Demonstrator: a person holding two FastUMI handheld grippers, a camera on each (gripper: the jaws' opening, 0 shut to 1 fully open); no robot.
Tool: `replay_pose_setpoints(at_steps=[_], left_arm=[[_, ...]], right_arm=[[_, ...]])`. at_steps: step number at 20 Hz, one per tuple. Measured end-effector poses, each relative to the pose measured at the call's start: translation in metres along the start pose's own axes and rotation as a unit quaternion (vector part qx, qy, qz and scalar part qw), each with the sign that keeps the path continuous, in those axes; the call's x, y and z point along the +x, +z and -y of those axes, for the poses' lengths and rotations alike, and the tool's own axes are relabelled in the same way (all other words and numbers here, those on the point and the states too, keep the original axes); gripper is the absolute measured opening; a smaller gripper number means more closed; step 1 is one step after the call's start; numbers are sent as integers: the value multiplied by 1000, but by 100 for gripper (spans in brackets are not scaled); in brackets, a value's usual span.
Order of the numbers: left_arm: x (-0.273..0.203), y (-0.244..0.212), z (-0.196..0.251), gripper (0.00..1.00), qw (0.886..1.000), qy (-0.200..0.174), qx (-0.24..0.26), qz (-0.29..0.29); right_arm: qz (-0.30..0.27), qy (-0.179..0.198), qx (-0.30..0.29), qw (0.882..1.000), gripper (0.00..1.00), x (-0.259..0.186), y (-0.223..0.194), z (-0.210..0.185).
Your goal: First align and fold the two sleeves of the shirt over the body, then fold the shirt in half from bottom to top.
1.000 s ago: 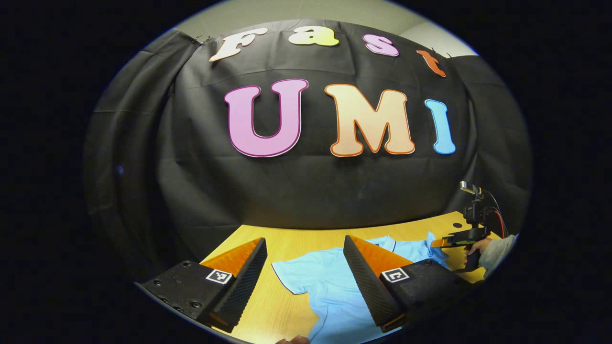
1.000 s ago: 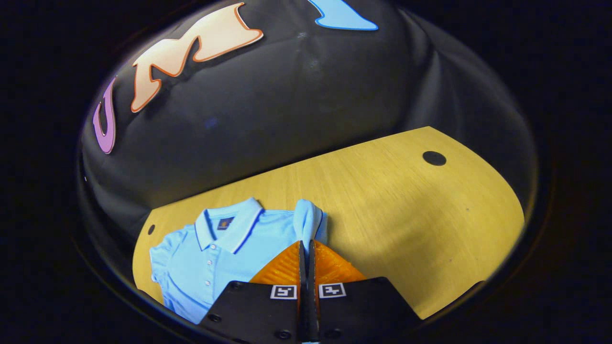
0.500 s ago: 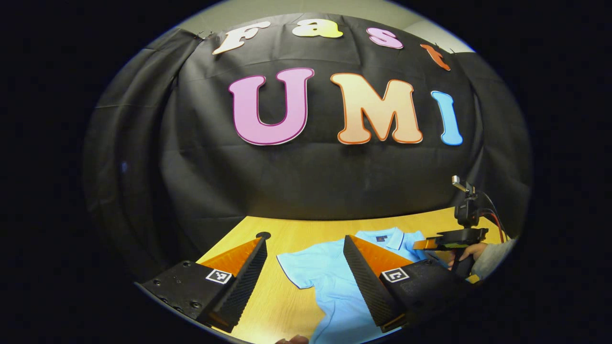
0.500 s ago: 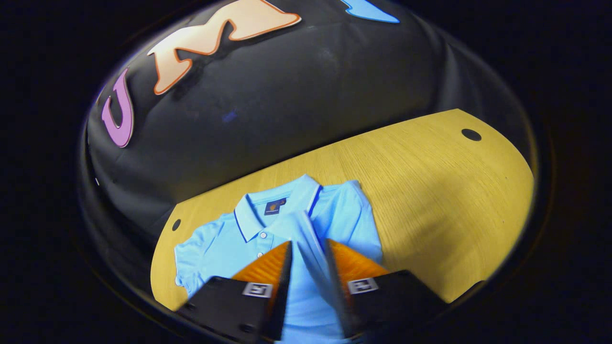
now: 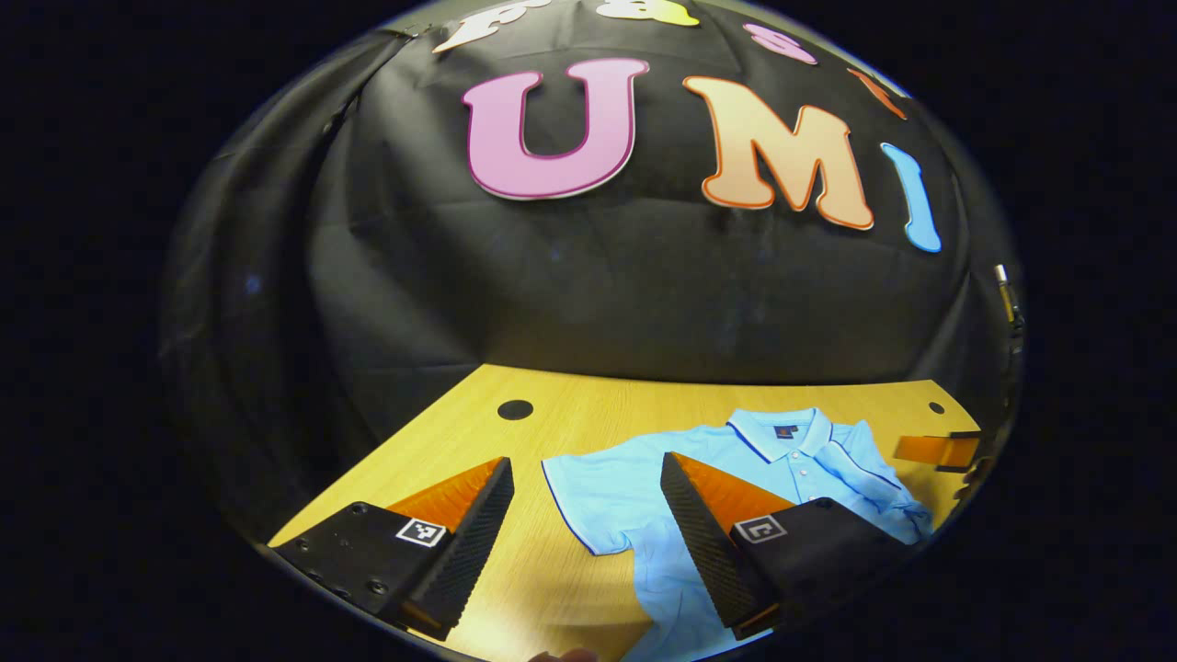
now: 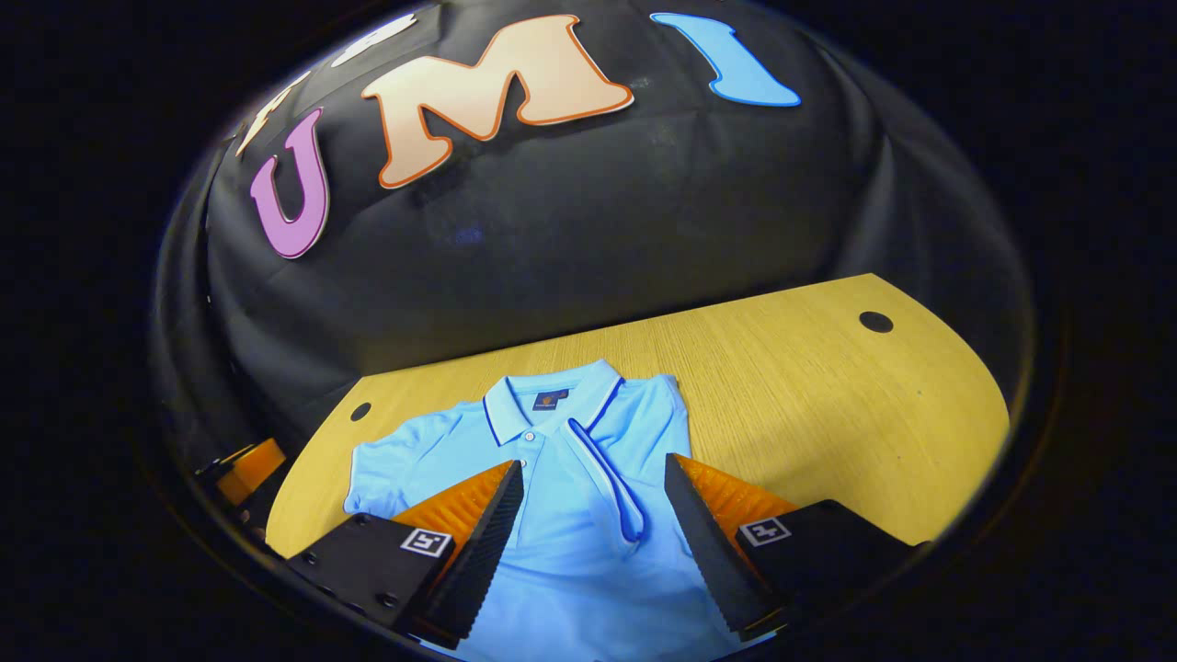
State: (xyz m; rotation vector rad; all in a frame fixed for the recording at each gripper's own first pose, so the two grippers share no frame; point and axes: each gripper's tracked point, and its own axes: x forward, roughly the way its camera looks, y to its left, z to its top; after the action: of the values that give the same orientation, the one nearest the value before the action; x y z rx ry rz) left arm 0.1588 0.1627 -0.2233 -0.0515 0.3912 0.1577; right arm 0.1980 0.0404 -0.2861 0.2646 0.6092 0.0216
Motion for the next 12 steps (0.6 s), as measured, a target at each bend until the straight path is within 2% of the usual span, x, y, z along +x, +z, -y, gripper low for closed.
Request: replay_pose_setpoints(at_steps=[7,12], left_arm=[[64,-63,-5,97,995,3,-9,-98],[83,-89,-10,97,987,15,-7,-159]], right_arm=[[-21,-33,-7,999,97,-41,-32,45],[-29,-51,-1,998,97,-57,-41,66]])
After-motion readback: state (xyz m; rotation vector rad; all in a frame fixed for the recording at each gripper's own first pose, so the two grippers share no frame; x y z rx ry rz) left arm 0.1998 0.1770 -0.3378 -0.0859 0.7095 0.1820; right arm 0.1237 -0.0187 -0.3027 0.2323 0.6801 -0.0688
